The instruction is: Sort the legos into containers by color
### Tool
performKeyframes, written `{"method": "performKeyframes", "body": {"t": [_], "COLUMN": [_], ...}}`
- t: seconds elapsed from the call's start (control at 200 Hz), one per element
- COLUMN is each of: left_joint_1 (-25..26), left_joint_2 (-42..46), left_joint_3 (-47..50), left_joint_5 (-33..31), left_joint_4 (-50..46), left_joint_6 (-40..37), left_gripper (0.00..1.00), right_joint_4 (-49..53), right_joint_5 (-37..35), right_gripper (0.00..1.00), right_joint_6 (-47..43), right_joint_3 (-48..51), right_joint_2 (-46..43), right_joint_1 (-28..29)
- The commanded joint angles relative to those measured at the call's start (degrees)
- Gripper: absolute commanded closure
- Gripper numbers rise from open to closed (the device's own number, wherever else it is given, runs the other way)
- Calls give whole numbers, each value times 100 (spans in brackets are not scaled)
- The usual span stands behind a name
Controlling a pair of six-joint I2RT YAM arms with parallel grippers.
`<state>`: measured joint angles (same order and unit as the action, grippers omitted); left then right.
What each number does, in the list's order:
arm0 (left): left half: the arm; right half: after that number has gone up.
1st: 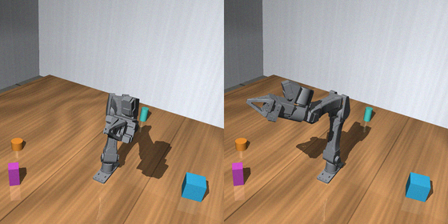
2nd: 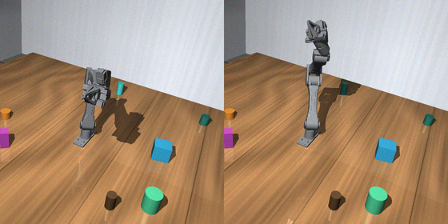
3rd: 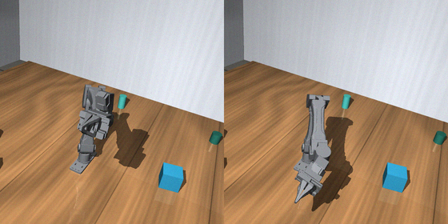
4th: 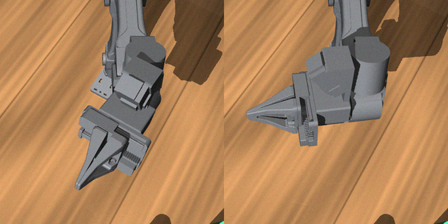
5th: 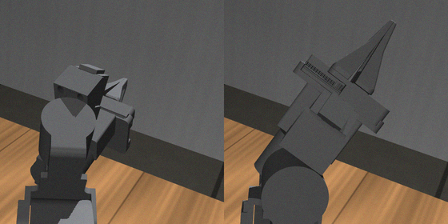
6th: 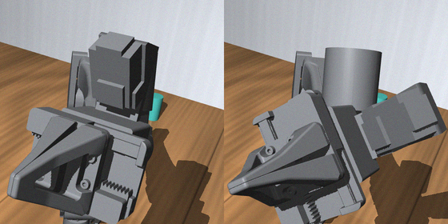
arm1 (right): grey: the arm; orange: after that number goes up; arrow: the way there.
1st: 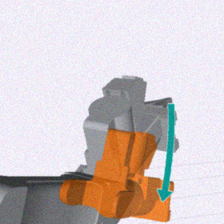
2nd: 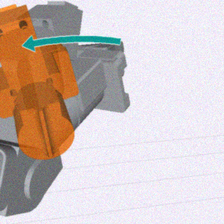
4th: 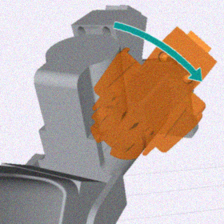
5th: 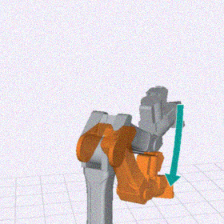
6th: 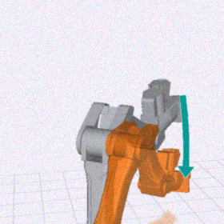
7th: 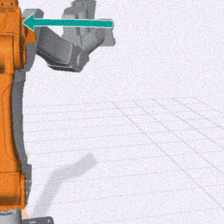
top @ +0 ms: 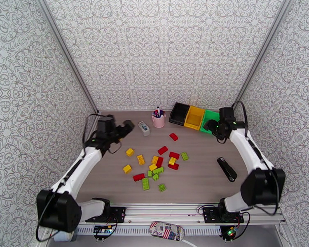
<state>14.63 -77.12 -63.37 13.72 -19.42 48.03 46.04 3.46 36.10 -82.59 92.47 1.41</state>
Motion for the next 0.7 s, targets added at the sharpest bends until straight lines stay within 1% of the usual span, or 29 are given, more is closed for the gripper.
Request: {"method": "performKeyframes", "body": {"t": [0.0, 0.1, 0.205, 0.325, 0.545, 0.695], "left_joint_1": [722, 1228, 1535, 1865, 2102, 2294], "left_joint_2": [-489, -967, -1411, -1792, -2277, -2510], "left_joint_3": [-566, -963, -1420, -1958, -2692, -3064], "left_joint_5": [-188, -410, -451, -673, -1075, -1396], "left_joint_4": [284, 399, 279, -41, -699, -997], "left_joint_6": [-51, -312, -543, -1112, -1924, -2609], "left_gripper": [1, 1, 1, 1, 1, 1], "right_joint_4": [233, 223, 282, 373, 664, 787], "right_joint_5": [-49, -86, -159, -244, -374, -450], "right_gripper": [24, 24, 26, 31, 37, 38], "right_joint_6": [34, -4, -50, -102, -174, -190], "right_joint_3": [-660, -1115, -1598, -2120, -3170, -3819], "right_joint_2": [519, 1063, 1619, 2195, 3183, 3725], "right_joint_1": [-9, -9, -9, -9, -9, -9]}}
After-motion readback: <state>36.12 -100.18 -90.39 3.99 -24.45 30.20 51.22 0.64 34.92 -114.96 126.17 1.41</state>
